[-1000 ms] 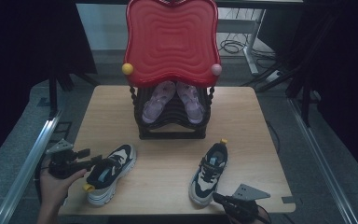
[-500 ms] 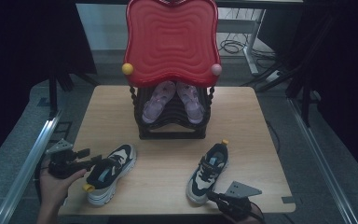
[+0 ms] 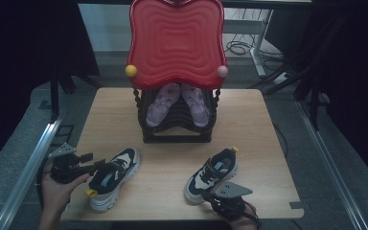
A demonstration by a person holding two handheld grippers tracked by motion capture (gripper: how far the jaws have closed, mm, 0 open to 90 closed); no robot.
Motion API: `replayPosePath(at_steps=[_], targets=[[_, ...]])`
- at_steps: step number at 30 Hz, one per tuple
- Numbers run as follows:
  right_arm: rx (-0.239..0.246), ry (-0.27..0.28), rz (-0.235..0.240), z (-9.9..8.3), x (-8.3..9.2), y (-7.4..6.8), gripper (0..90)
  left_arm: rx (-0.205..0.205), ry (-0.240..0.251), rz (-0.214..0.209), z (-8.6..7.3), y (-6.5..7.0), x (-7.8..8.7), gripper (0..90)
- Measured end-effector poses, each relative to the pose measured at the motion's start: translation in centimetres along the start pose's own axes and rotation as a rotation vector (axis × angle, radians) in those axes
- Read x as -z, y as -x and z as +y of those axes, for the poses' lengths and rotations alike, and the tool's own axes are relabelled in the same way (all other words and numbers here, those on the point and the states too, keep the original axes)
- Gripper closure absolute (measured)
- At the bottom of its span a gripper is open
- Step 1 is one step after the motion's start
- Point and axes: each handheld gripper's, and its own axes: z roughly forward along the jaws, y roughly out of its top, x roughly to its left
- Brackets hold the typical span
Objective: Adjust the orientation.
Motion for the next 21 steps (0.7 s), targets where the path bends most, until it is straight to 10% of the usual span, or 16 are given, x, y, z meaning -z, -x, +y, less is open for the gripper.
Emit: replayPosePath(at_steps=[21], targets=[[0.021, -0.027, -0.048, 3.0, -4.3, -1.0, 89.9, 0.006, 0.004, 0.009, -0.1, -0.3, 0.3, 35.2]])
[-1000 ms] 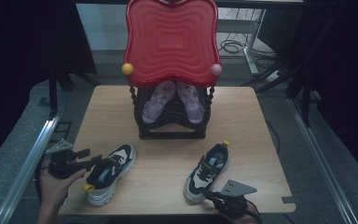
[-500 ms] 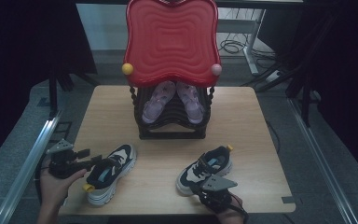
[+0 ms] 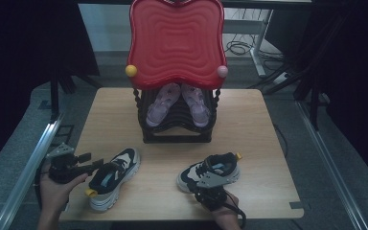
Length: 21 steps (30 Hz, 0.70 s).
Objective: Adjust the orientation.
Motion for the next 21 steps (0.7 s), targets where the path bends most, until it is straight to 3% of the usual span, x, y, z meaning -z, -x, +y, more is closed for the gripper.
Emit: replayPosePath(at_steps=[14, 21], targets=[[0.010, 0.011, -0.052, 1.3, -1.7, -0.1, 89.9, 0.000, -0.001, 0.000, 0.0, 0.0, -0.1, 35.2], [0.000, 0.022, -0.051, 1.2, -1.3, -0.2, 89.9, 0.000, 0.002, 0.000, 0.0, -0.1, 0.0, 35.2]])
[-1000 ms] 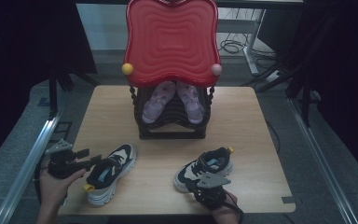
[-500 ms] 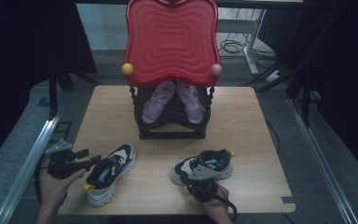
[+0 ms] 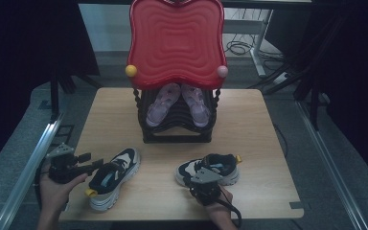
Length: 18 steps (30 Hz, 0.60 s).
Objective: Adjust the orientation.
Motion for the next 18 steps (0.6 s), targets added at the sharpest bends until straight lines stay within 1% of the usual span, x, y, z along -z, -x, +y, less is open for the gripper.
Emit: replayPosePath(at_steps=[2, 3, 6, 11, 16, 18], targets=[[-0.004, 0.006, 0.005, -0.03, 0.15, 0.04, 89.9, 0.000, 0.000, 0.000, 0.01, 0.00, 0.02, 35.2], [-0.012, 0.008, 0.004, -0.16, 0.52, 0.21, 89.9, -0.001, 0.002, -0.001, 0.01, 0.00, 0.04, 35.2], [-0.028, 0.009, 0.005, -0.43, 0.81, 0.47, 89.9, 0.000, 0.003, -0.001, 0.01, -0.02, 0.07, 35.2], [-0.043, 0.016, 0.004, -0.47, 0.76, 0.97, 89.9, 0.000, -0.002, -0.001, 0.00, 0.01, -0.07, 35.2], [-0.035, 0.021, -0.002, 0.13, 0.22, 0.95, 89.9, 0.000, -0.006, -0.001, -0.02, 0.09, -0.23, 35.2], [-0.026, 0.020, -0.014, 0.29, -0.02, 0.90, 89.9, -0.002, -0.008, -0.002, -0.03, 0.11, -0.29, 35.2]])
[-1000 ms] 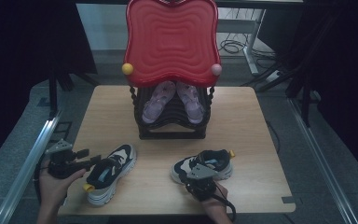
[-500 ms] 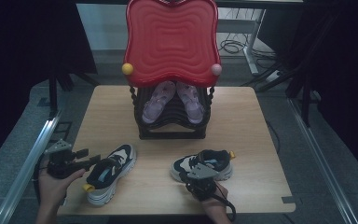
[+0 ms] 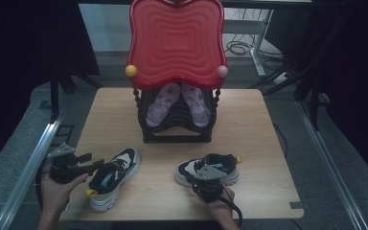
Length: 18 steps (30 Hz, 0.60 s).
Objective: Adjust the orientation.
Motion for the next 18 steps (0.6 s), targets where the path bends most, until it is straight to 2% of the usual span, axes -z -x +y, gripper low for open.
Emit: replayPosePath(at_steps=[7, 12, 14, 18], targets=[[-0.016, 0.008, -0.028, 0.4, -0.8, 0.1, 89.9, 0.002, -0.002, 0.000, 0.0, -0.1, 0.0, 35.2], [-0.011, 0.009, -0.025, 0.4, -0.9, -0.1, 89.9, 0.006, -0.002, 0.001, -0.1, -0.2, 0.0, 35.2], [-0.011, 0.022, -0.014, 0.6, -0.5, -0.1, 89.9, 0.006, -0.003, 0.000, -0.1, -0.2, 0.0, 35.2], [-0.028, 0.084, 0.033, 1.7, 1.5, 0.1, 89.9, 0.007, -0.001, 0.001, -0.1, -0.2, 0.0, 35.2]])
